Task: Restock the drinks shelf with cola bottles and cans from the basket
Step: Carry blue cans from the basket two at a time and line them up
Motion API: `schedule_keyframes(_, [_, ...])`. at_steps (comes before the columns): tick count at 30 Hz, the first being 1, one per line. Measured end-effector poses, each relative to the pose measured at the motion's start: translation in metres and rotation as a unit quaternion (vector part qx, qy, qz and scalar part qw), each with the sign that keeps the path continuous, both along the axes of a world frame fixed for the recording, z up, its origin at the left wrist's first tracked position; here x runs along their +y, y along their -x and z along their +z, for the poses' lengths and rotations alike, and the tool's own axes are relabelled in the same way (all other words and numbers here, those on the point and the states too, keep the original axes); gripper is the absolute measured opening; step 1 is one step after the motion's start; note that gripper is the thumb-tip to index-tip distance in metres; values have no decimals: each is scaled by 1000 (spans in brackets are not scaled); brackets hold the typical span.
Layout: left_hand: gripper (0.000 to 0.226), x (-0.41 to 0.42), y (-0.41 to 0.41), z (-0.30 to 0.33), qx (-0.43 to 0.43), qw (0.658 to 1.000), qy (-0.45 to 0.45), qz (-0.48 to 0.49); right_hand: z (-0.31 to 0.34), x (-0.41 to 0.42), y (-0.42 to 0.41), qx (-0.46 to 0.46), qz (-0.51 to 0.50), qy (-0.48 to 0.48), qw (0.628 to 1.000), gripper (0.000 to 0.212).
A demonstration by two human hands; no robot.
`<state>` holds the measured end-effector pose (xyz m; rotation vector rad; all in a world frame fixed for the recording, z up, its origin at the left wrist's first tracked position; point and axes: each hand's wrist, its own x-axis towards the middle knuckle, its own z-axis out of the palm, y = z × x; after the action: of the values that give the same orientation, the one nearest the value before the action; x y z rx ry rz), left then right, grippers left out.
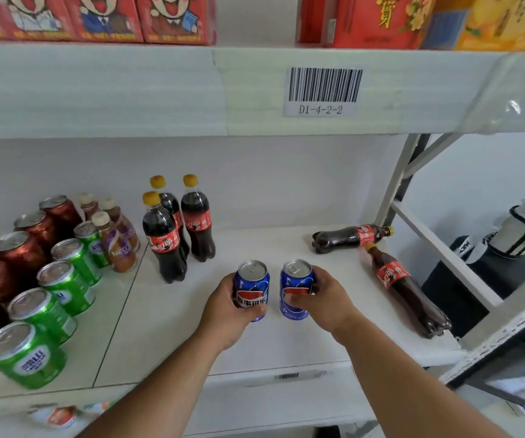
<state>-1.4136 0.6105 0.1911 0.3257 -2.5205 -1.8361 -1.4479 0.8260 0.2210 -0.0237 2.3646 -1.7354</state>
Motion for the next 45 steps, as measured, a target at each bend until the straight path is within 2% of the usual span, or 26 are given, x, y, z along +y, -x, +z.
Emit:
schedule_keyframes(4, [75,-1,21,-13,4,1000,11,15,-15,-3,21,1,19,-12,1000,70])
schedule_keyframes(15, [87,-6,54,-44,34,999,-1,25,-32,-5,45,27,55,-3,998,73])
schedule_keyframes(21, [85,-6,49,-50,50,999,-12,7,-44,-8,29,25,20,-54,998,70])
schedule_keyframes(24, [76,-8,43,-57,47,999,-4,5,-44,-13,21,28,-25,-112,993,43])
schedule_keyframes(26, [70,-8,43,-60,41,999,0,15,-43,-17,19,43,-49,-133,989,37])
schedule_keyframes(29, [63,-8,46,-62,36,999,-11,29,-42,-20,18,38,-63,-135,988,38])
schedule_keyframes(37, [66,-7,64,-62,34,999,-10,28,-40,-23,36,27,-66,-146,987,54])
schedule_keyframes(45, [65,-6,106,-59,41,998,-12,39,-35,-31,80,20,-60,-157,986,47])
